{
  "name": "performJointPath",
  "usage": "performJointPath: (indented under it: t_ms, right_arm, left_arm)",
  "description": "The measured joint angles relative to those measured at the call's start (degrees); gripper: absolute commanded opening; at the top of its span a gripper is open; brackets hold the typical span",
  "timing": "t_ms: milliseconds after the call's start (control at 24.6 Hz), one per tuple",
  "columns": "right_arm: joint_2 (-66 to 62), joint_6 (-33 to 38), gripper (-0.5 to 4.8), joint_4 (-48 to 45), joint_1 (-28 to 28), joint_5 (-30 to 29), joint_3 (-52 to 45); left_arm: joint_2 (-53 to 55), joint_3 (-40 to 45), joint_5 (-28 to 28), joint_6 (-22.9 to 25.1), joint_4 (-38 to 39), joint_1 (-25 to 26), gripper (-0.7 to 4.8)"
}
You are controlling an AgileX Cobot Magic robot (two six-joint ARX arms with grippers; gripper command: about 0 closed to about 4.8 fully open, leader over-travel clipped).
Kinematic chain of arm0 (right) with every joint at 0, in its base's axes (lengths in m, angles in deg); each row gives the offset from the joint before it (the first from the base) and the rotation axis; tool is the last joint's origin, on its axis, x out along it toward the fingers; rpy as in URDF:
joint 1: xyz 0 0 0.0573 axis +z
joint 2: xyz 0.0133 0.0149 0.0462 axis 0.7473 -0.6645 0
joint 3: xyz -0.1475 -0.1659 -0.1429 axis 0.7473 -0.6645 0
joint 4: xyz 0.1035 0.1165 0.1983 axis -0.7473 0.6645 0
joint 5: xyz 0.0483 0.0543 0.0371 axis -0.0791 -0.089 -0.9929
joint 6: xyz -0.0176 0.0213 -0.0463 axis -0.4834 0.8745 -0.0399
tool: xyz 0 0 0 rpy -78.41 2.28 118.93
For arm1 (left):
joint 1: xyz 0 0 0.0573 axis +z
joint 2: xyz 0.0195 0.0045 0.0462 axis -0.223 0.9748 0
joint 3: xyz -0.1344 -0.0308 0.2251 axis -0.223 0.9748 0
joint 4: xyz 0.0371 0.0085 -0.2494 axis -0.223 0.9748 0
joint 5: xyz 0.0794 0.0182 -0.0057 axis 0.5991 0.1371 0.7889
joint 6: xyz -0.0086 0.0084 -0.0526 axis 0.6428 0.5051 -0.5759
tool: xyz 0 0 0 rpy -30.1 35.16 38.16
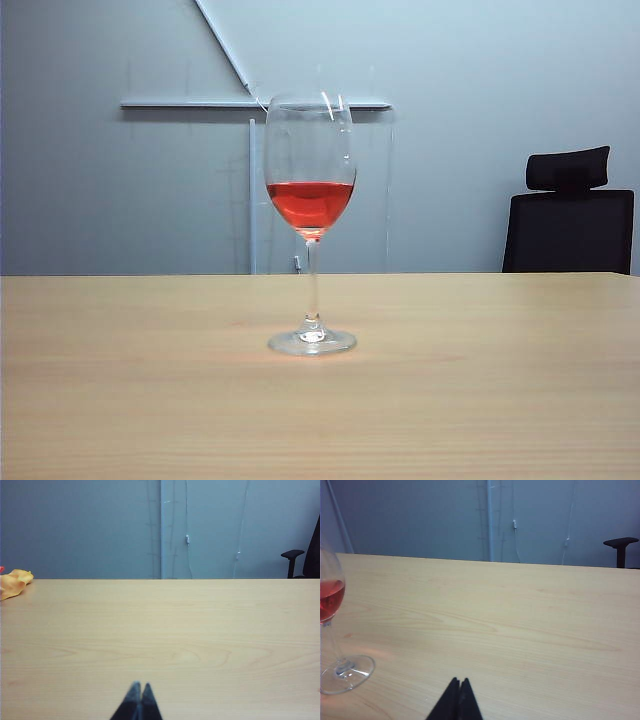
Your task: Gently pick up the goblet, rotate it counterclockwise for two full turns (viewing from above), and then place it back on the table.
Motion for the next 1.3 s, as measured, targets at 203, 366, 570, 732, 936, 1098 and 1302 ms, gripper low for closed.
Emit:
performJointPath:
  t_ms: [203,366,570,732,936,1098,1302]
  right_arm:
    - [0.00,0.00,-0.01,-0.02,0.00,0.00,0.00]
    - [-0.02,9.62,-0.01,-0.87,0.00,-0.07,0.00]
    - [-2.95,17.62,-0.01,-2.60,1.18,-0.42,2.58]
    - [-16.39,14.12,0.34,-5.75,6.56,-0.87,6.01]
    - [-37.00,7.37,3.74,-15.87,15.82,-2.99,9.46]
    - [-55.10,3.08,3.96,-25.07,22.47,-3.19,14.29]
    - [-77.90,2.16,3.98,-37.55,24.72,-7.65,21.31]
  left_arm:
    - [0.00,0.00,0.00,0.00,0.00,0.00,-0.05]
    - [1.53,-0.02,0.02,0.00,-1.01,-0.39,-0.05]
    - [13.90,-0.02,-0.02,0.00,0.17,-10.12,-0.05]
    - [14.88,-0.02,-0.07,0.02,2.73,-18.71,-0.05]
    - [14.91,-0.02,-0.07,0.00,3.30,-23.43,-0.05]
    - [14.86,-0.02,-0.07,0.00,3.30,-25.03,-0.05]
    - [14.84,-0.02,-0.02,0.00,3.28,-25.49,-0.05]
